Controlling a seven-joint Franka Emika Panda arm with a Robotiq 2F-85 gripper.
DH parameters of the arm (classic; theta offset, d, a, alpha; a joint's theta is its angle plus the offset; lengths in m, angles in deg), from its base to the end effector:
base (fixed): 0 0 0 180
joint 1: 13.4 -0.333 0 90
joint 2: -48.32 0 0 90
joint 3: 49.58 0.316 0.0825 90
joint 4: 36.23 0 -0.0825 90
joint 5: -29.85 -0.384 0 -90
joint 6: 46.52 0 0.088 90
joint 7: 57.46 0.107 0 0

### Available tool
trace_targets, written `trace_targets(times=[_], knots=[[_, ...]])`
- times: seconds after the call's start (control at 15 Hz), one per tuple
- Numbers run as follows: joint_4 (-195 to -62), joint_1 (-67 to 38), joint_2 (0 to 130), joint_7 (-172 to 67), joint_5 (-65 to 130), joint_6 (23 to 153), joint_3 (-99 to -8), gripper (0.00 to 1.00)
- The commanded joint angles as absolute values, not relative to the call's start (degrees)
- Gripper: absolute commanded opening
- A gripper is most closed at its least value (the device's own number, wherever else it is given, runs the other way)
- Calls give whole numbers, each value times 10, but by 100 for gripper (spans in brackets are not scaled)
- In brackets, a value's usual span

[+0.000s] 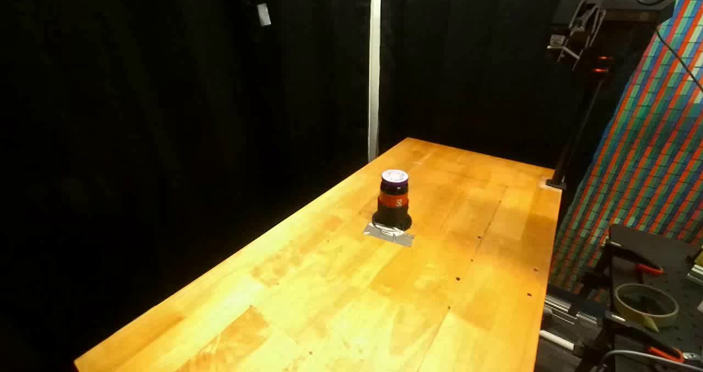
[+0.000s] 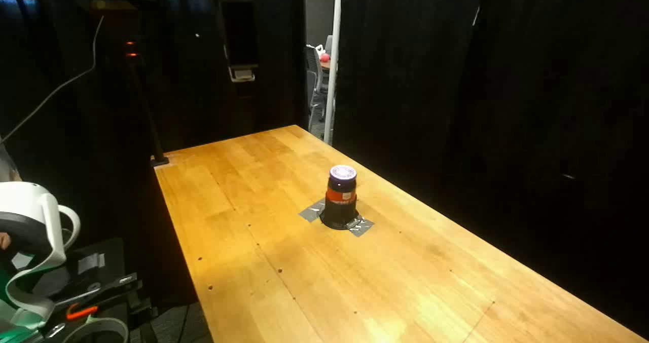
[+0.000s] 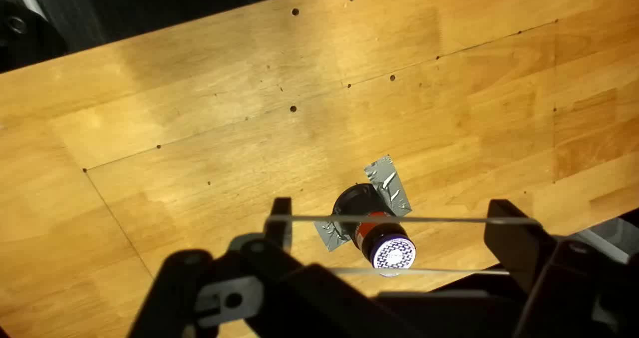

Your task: Put a rubber band around the base of the cup

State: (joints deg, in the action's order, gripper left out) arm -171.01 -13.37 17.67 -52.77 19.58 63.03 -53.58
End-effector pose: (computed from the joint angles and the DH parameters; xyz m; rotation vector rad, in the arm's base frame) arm 0.4002 -0.0188 0.5360 -2.9165 0.2873 -0.1327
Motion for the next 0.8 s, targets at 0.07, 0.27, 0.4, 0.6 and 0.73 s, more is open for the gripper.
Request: trace_targets(times=[0.07,0.27,0.4,0.6,0.73], knots=[[-1704,-125,177,-531,192,629,-529,100],[-1701,-125,174,-531,192,629,-529,100],[-1701,-125,174,-531,192,629,-529,100],[-1701,-125,174,-531,192,629,-529,100],[-1701,-125,174,-531,192,629,-529,100]])
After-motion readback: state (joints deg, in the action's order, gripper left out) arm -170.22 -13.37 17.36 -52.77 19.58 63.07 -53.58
